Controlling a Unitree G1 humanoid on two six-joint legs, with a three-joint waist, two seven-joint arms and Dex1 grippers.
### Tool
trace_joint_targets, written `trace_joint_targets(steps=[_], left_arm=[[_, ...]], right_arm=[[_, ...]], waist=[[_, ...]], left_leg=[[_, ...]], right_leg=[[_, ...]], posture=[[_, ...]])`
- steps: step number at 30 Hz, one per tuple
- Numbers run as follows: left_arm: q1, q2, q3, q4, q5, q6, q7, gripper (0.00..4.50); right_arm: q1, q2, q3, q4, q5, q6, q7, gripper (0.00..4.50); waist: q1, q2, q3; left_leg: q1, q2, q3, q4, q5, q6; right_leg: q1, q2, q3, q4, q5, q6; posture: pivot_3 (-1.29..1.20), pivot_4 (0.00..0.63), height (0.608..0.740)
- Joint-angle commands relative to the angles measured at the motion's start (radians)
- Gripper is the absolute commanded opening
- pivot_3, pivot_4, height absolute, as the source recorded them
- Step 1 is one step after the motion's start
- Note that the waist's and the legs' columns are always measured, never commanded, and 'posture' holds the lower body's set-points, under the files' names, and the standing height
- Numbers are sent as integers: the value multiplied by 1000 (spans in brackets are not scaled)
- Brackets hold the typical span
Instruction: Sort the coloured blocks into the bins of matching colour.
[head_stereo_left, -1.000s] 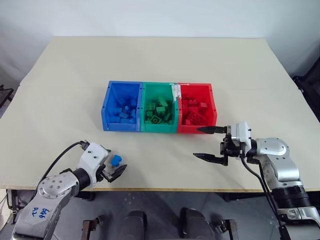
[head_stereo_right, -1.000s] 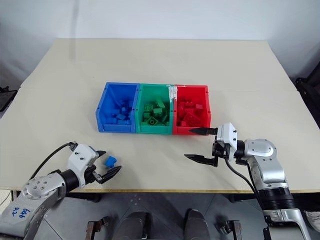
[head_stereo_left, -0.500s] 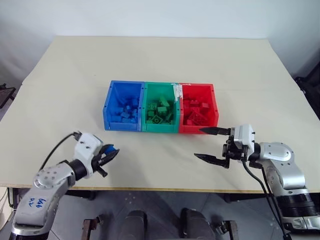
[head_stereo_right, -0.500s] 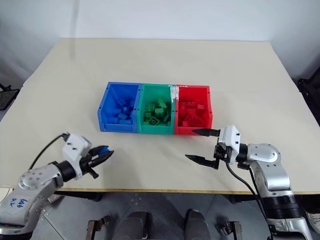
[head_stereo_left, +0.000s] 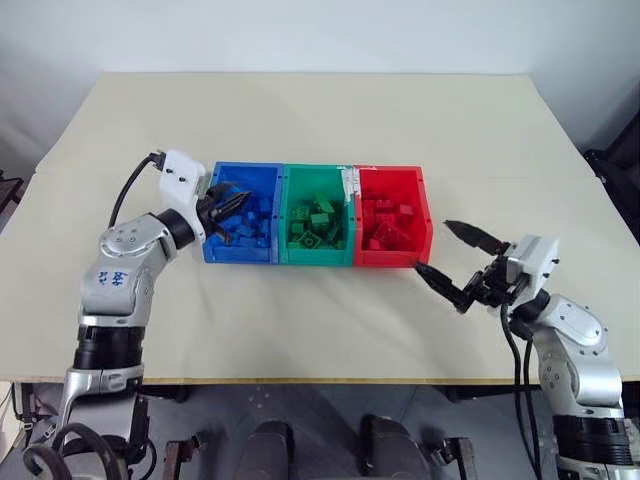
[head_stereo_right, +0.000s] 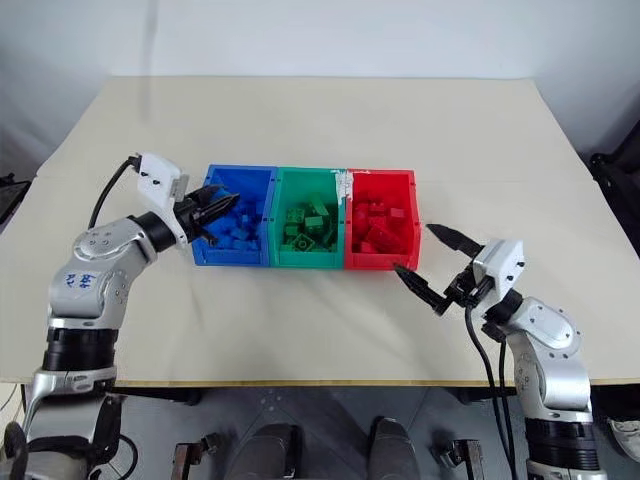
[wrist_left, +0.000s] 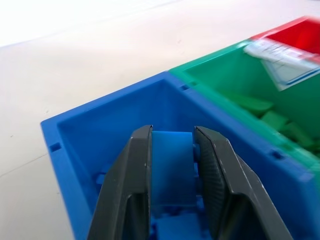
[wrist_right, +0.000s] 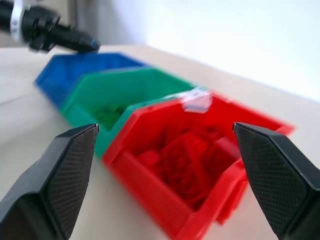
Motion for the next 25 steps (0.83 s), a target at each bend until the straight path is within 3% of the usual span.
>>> trace_joint_targets(steps=[1,7,15,19,25], left_arm=[[-2,10,12,-14,0,-29,-21,2502],[144,86,96,-140,-64,-73,-140,4437],[624,200,426,-296,-145,-210,-320,4437],[829,184,494,-357,-120,-286,-356,4437],[876,158,483,-398,-115,-327,-318,4437]], right_arm=[[3,8,-4,-47,7,-19,-23,4500],[-30,-8,26,-17,9,-15,6,4500],[-135,-114,83,163,-14,-38,217,4500],[-163,-168,112,239,-21,-52,338,4500],[-201,-190,117,321,-28,-70,419,4500]], waist=[[-1,0,0],[-15,0,0],[-26,0,0],[-12,0,0],[6,0,0]], left_leg=[[0,0,0,0,0,0],[0,0,0,0,0,0],[0,2,1,-1,-1,0],[1,2,1,-1,-2,1],[1,2,1,1,-2,2]], right_leg=[[0,0,0,0,0,0],[0,0,0,0,0,0],[-1,0,0,-1,0,0],[0,0,0,-2,0,0],[1,-1,0,-6,0,0]], posture=[[0,150,740],[0,150,740],[0,150,740],[0,150,740],[0,150,740]])
